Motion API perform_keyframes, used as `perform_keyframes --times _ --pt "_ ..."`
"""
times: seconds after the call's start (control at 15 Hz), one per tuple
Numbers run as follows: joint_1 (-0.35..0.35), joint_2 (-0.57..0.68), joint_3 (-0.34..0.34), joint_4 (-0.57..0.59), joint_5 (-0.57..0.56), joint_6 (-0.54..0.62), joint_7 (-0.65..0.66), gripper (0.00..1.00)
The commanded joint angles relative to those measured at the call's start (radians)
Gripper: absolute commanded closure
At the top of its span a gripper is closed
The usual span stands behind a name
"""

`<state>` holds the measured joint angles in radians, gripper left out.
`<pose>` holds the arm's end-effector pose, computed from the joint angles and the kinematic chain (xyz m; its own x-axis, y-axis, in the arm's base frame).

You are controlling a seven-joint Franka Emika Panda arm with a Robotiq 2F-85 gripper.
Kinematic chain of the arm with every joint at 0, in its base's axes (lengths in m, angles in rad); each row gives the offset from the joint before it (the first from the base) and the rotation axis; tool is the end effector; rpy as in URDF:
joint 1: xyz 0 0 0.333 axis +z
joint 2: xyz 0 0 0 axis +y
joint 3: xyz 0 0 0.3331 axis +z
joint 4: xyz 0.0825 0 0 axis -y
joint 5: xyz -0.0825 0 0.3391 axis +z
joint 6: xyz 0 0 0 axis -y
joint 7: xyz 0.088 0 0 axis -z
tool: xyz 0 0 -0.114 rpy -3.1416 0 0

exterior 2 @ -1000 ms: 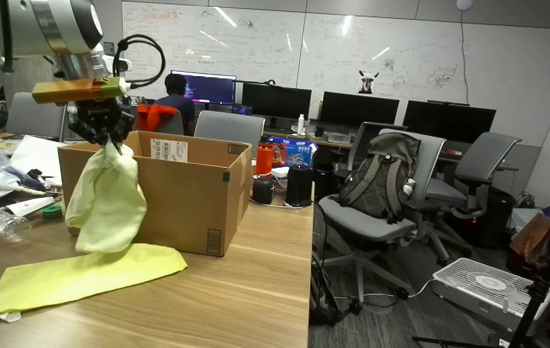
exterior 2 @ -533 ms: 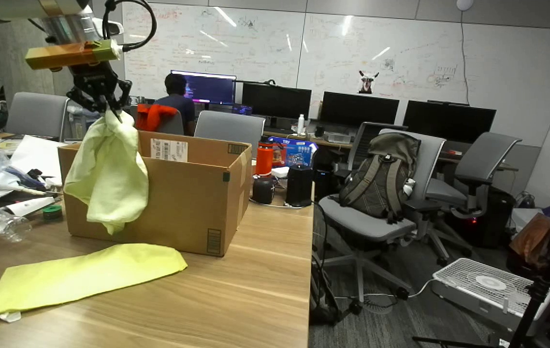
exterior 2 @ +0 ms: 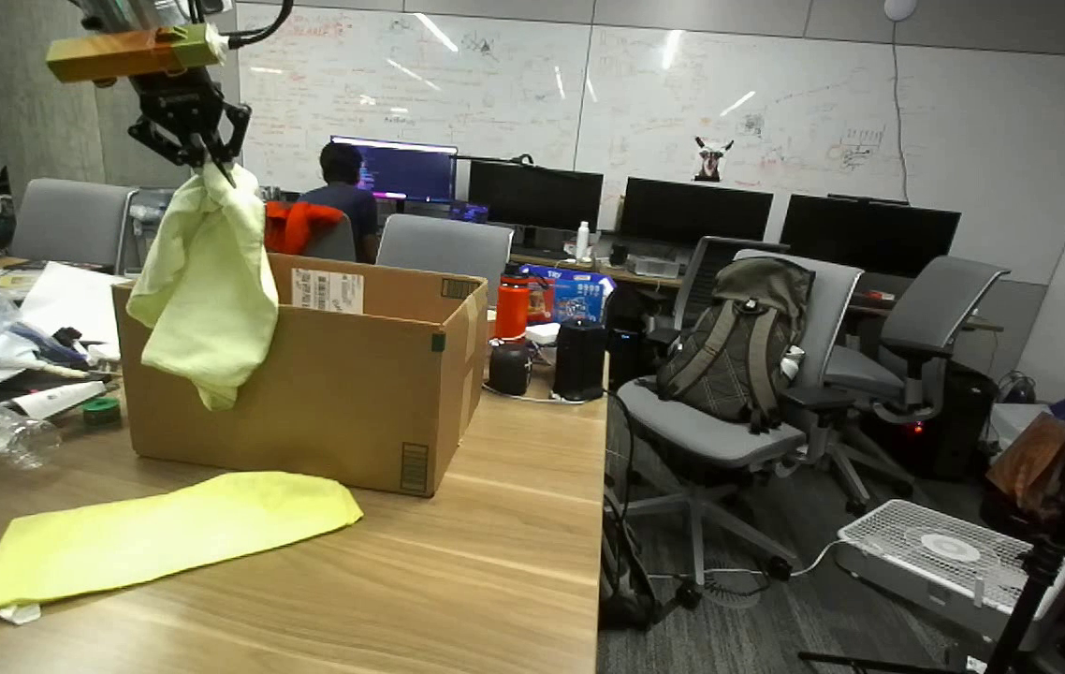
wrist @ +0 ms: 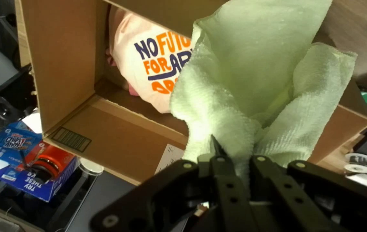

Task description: Put the peach and pink shirt and the green towel in the box respectively

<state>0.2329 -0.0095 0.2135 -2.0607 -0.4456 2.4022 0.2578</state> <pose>0.4896 0.2291 0.5074 0.8019 0.4709 0.3677 0.3770 -0.8762 0.3002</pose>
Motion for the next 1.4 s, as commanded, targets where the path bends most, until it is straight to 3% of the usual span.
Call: perform_keyframes --times 0.0,0.73,1.33 --pt "-0.009 -0.019 0.003 0.09 -0.053 -0.046 0.032 0.98" --pt "-0.058 -0.014 -0.019 0.286 -0.118 -0.137 0.057 0.98" --pt "-0.06 0.077 -0.031 0.416 -0.113 -0.252 0.031 0.98"
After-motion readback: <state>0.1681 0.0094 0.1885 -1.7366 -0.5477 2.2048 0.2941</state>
